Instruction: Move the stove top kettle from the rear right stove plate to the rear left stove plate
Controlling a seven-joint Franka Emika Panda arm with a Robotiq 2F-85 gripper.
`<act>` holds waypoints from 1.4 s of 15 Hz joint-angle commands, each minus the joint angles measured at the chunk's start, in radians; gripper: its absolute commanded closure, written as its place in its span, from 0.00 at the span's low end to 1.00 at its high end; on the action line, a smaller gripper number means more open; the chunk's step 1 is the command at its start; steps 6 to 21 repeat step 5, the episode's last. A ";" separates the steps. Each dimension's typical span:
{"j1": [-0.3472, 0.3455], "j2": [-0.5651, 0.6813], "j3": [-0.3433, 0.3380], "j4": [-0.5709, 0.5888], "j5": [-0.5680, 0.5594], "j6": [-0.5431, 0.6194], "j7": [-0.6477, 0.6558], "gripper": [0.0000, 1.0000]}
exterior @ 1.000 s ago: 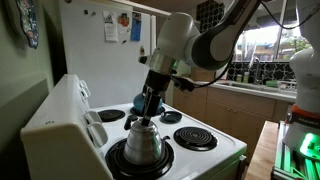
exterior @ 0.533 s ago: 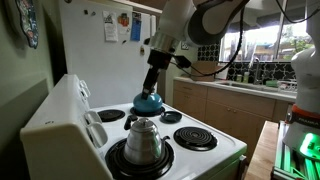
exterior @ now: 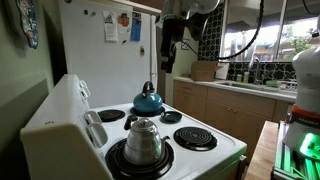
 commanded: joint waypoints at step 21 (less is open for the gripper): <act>-0.024 -0.029 0.015 0.002 0.002 -0.046 -0.001 0.00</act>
